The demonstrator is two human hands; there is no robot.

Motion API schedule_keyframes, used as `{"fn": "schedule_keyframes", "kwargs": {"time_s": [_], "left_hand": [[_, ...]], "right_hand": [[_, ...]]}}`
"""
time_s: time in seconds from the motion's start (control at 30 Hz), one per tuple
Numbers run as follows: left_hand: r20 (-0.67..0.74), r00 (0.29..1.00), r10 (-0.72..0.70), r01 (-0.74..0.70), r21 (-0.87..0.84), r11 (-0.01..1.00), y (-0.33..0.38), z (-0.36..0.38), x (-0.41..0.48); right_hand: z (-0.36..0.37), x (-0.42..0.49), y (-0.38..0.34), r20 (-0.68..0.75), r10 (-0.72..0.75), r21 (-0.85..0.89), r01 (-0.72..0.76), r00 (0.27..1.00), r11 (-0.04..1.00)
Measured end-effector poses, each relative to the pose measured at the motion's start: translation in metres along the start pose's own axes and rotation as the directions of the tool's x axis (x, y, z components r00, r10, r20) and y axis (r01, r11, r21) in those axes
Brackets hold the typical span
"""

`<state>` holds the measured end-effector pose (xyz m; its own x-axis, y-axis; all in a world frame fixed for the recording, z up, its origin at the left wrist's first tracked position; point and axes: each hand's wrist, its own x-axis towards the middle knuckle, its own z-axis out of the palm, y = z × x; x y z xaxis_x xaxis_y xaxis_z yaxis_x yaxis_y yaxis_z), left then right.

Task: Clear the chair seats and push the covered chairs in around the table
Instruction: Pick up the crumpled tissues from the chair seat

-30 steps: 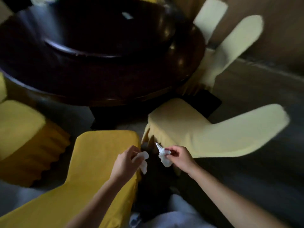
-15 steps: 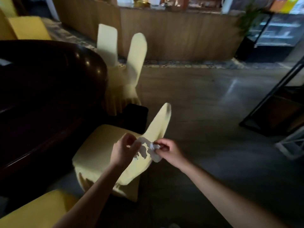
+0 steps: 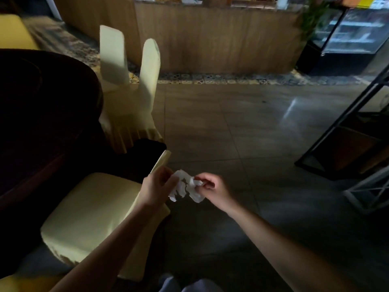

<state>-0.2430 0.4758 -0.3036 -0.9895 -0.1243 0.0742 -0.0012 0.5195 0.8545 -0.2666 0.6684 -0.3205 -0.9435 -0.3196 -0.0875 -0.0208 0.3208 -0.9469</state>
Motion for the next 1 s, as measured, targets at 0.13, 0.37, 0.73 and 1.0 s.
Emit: {"fn": "schedule_keyframes", "kwargs": {"time_s": [0.13, 0.37, 0.73, 1.0], "left_hand": [[-0.012, 1.000, 0.021, -0.020, 0.062, 0.998, 0.001, 0.012, 0.048], [-0.005, 0.999, -0.035, 0.036, 0.103, 0.994, -0.024, 0.046, 0.171], [0.055, 0.966, -0.255, 0.250, 0.081, 0.965, -0.042, 0.102, 0.335], [-0.173, 0.850, -0.497, 0.507, 0.012, 0.862, -0.082, 0.101, 0.413]], "right_hand": [[-0.019, 0.050, 0.007, 0.022, -0.008, 0.004, 0.008, 1.000, 1.000], [-0.056, 0.169, 0.027, -0.025, -0.004, -0.002, 0.004, 1.000, 1.000], [-0.139, 0.342, 0.057, -0.055, 0.029, -0.128, -0.036, 0.998, 0.991], [-0.145, 0.498, 0.078, 0.240, 0.053, -0.307, 0.024, 0.969, 0.951]]}}
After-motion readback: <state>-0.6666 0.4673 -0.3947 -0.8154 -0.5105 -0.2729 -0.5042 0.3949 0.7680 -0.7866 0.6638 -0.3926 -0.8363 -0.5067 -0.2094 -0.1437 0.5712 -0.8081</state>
